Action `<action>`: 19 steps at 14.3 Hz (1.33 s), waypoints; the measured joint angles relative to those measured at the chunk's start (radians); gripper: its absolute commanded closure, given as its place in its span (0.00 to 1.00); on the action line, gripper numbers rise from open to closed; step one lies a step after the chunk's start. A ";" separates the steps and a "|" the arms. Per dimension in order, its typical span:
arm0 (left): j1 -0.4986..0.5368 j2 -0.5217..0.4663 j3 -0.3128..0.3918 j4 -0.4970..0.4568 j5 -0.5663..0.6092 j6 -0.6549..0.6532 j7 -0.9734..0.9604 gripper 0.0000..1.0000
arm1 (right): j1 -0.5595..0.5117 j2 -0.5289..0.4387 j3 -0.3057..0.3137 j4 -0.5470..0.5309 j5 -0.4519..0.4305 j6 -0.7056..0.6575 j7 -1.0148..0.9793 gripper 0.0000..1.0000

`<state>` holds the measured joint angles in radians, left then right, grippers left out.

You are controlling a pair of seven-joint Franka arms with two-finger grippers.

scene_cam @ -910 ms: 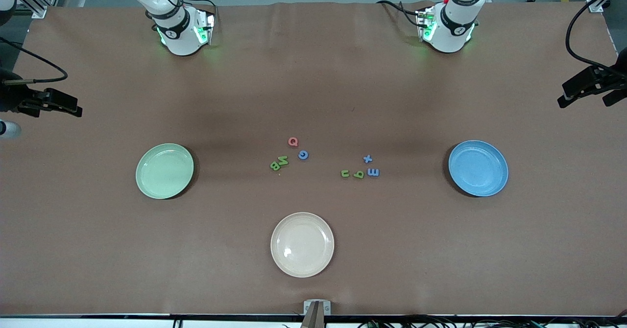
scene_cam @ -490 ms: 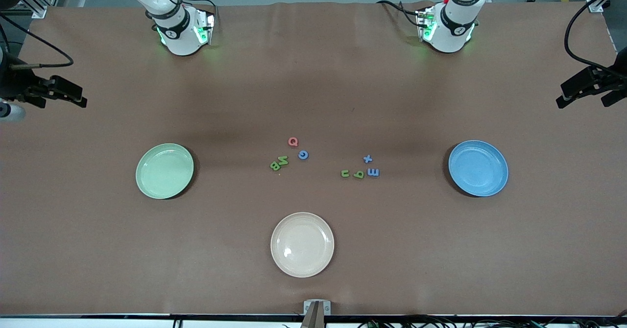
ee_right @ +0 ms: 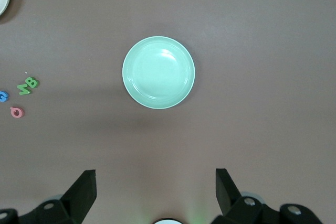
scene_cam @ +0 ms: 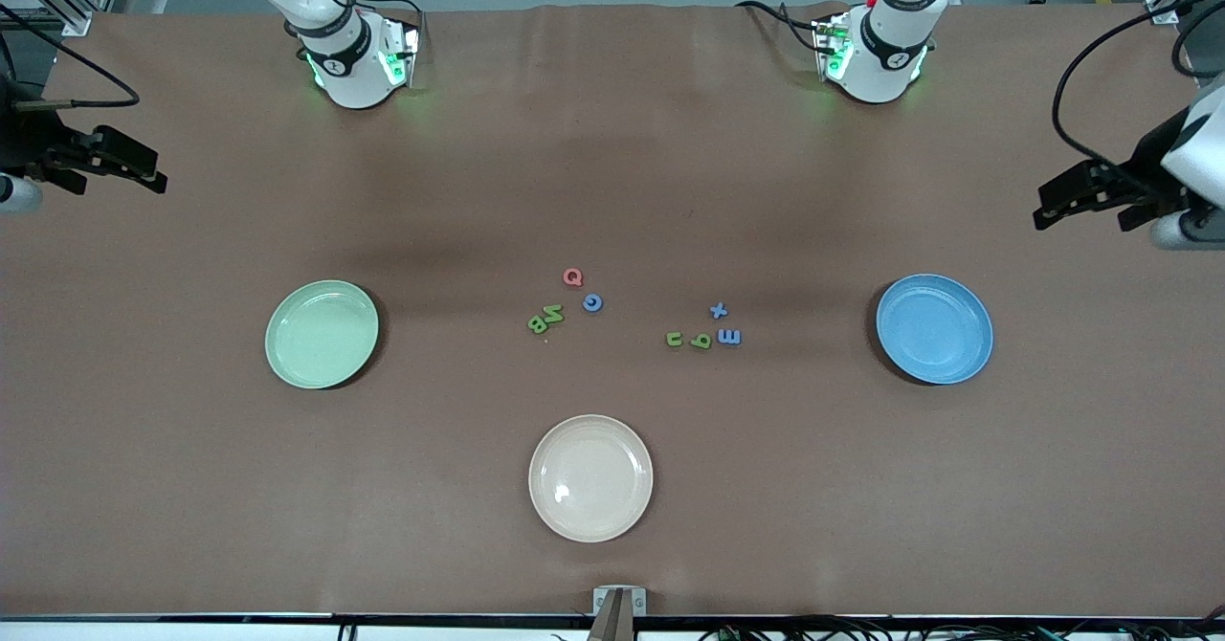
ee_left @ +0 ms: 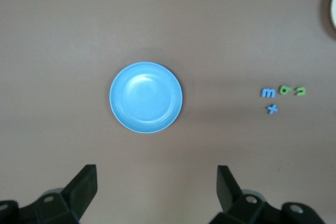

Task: Sort upper and lower case letters into plates
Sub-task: 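Move the left gripper over the scattered foam letters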

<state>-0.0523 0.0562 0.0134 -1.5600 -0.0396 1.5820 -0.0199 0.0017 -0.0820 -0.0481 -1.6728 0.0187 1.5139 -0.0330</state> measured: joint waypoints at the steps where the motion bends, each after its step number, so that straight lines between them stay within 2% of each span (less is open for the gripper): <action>1: 0.000 0.015 -0.001 0.000 0.000 0.000 0.000 0.00 | 0.000 0.000 0.000 0.000 0.000 0.000 0.000 0.00; 11: -0.005 0.095 -0.013 -0.002 -0.001 -0.047 -0.006 0.00 | -0.004 0.000 -0.003 -0.018 0.019 0.000 0.010 0.00; 15: -0.086 0.120 -0.065 -0.030 -0.001 0.008 -0.255 0.00 | -0.004 -0.002 0.000 -0.019 0.020 0.000 0.036 0.00; 19: -0.175 0.162 -0.116 -0.150 -0.001 0.207 -0.520 0.00 | -0.004 -0.003 -0.002 -0.019 0.020 0.001 0.035 0.00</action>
<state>-0.2271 0.2187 -0.1024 -1.7103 -0.0407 1.7893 -0.5399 -0.0023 -0.0847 -0.0499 -1.6918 0.0389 1.5150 0.0018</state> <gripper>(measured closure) 0.000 0.000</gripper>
